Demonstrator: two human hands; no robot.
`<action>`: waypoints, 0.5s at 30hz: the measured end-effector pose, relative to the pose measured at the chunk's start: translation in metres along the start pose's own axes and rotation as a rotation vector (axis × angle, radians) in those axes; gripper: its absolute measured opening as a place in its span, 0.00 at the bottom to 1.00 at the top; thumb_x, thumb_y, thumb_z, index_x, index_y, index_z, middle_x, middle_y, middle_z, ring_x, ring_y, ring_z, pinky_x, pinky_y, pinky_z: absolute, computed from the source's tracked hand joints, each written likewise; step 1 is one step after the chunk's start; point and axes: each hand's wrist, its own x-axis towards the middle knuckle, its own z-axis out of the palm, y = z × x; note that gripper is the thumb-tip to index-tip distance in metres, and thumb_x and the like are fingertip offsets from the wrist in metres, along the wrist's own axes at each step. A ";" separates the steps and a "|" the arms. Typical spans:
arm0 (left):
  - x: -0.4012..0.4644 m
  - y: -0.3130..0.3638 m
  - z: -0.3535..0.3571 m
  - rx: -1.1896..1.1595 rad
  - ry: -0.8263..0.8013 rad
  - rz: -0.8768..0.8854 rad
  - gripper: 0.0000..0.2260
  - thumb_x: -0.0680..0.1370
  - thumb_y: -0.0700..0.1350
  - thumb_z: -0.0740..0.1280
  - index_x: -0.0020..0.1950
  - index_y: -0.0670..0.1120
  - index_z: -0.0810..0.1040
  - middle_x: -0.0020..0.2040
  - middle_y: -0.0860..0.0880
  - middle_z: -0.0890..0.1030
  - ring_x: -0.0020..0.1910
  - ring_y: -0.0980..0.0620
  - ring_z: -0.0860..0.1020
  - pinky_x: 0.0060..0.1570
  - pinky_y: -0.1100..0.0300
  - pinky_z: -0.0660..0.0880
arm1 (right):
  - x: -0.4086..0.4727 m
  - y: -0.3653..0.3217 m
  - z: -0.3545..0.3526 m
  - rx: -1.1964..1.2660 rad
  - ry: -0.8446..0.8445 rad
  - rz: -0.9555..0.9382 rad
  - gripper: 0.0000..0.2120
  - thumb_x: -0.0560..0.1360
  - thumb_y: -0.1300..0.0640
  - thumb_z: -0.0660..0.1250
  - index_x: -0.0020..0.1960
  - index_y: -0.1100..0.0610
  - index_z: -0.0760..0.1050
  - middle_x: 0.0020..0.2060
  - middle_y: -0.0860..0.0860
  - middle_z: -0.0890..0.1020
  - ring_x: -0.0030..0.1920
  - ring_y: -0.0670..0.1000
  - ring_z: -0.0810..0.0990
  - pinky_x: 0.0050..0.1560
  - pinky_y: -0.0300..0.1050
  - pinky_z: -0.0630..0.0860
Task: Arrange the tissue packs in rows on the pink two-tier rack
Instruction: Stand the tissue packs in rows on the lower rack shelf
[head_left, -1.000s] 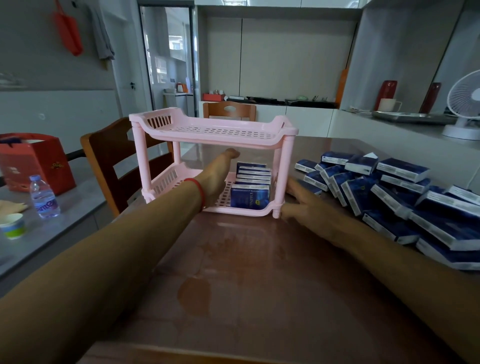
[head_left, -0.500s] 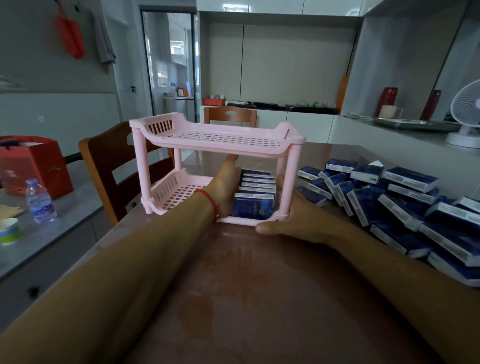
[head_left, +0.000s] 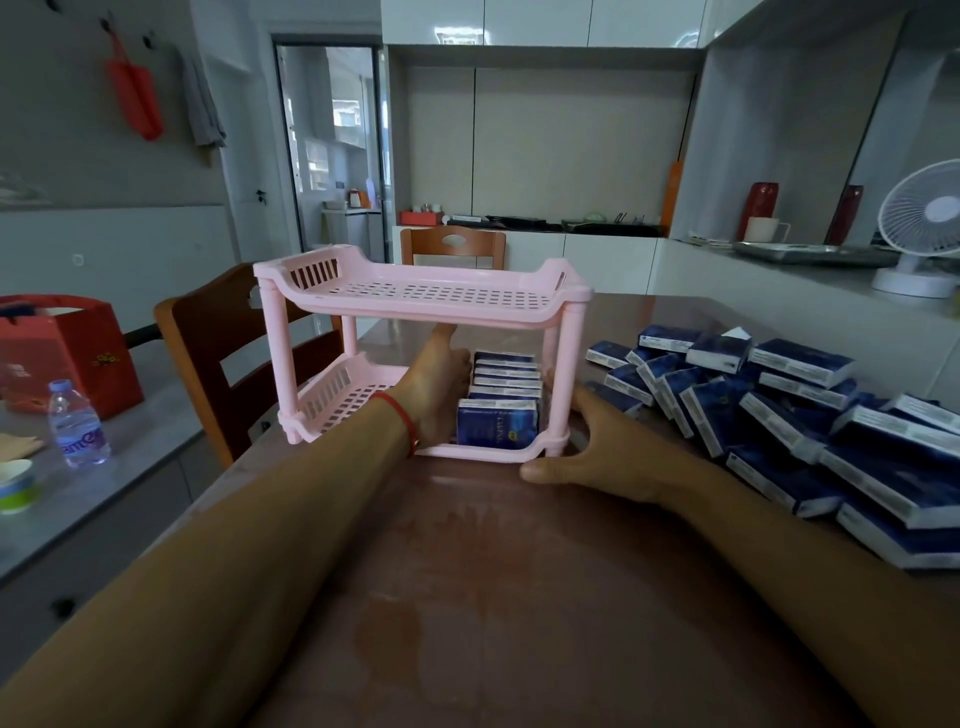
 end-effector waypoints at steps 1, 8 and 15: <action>0.000 0.000 -0.001 0.010 -0.011 0.001 0.40 0.76 0.73 0.49 0.71 0.42 0.70 0.57 0.47 0.82 0.56 0.47 0.80 0.46 0.52 0.76 | -0.001 -0.001 0.000 -0.007 -0.007 0.012 0.46 0.67 0.48 0.80 0.75 0.40 0.54 0.62 0.32 0.67 0.61 0.34 0.70 0.58 0.27 0.69; -0.002 0.000 0.002 -0.013 -0.047 -0.003 0.39 0.76 0.73 0.49 0.67 0.43 0.75 0.64 0.40 0.81 0.57 0.43 0.82 0.48 0.52 0.81 | 0.003 0.001 0.001 0.007 -0.031 0.021 0.38 0.68 0.50 0.79 0.65 0.35 0.57 0.55 0.26 0.68 0.52 0.27 0.71 0.47 0.21 0.69; -0.003 0.000 0.005 -0.017 0.006 0.006 0.37 0.76 0.74 0.50 0.61 0.44 0.77 0.59 0.42 0.83 0.52 0.44 0.83 0.42 0.55 0.82 | 0.000 0.001 0.000 -0.030 -0.015 0.037 0.42 0.67 0.48 0.80 0.71 0.37 0.57 0.64 0.35 0.68 0.64 0.39 0.71 0.65 0.37 0.70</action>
